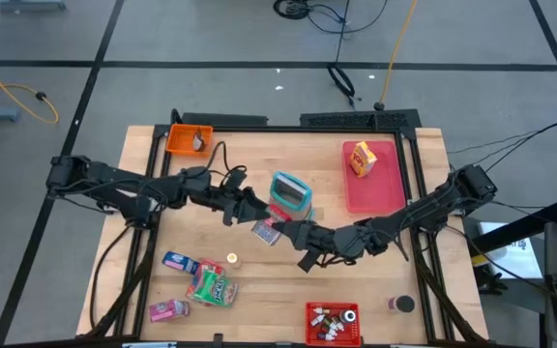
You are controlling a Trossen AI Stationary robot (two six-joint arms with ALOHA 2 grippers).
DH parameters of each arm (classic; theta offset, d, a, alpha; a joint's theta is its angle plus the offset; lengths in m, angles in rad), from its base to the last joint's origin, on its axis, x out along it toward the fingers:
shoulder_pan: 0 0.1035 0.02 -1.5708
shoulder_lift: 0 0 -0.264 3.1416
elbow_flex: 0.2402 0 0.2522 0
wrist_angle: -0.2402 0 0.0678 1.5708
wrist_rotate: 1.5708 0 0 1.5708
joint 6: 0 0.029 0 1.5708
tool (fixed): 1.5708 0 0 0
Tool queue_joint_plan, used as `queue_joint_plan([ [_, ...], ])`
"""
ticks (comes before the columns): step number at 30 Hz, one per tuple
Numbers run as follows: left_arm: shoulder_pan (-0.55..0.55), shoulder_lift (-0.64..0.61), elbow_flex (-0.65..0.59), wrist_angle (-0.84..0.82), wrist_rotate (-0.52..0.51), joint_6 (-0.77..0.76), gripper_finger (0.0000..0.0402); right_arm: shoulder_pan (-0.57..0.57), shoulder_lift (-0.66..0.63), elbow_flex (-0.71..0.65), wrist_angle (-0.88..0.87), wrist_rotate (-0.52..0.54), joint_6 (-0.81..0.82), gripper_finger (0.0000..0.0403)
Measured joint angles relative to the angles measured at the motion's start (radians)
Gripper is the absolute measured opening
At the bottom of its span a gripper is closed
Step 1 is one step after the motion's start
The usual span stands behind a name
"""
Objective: Pick & Place Kitchen Items
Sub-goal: Put the red seasoning can into the orange bin
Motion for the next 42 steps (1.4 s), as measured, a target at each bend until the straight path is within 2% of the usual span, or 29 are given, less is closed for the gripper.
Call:
queue_joint_plan([
  [8,-0.012,0.001,-0.001,0.059,0.035,-0.009,0.0250,-0.018,-0.005,0.002,0.020,-0.012,0.008,0.0164],
  [23,-0.021,0.000,-0.005,0.040,0.035,-0.009,0.0182,-0.042,0.006,0.002,-0.006,-0.023,0.013,0.0167],
  [30,-0.030,0.000,-0.005,0.047,0.027,0.050,0.0182,-0.048,0.006,0.002,-0.007,-0.023,0.051,0.0190],
  [35,-0.030,0.000,-0.005,0.048,0.027,0.086,0.0182,-0.048,0.006,0.002,-0.018,-0.018,0.063,0.0192],
  [42,-0.029,-0.010,-0.005,0.058,-0.020,0.123,0.0182,-0.048,0.011,0.003,0.019,0.094,0.062,0.0200],
])
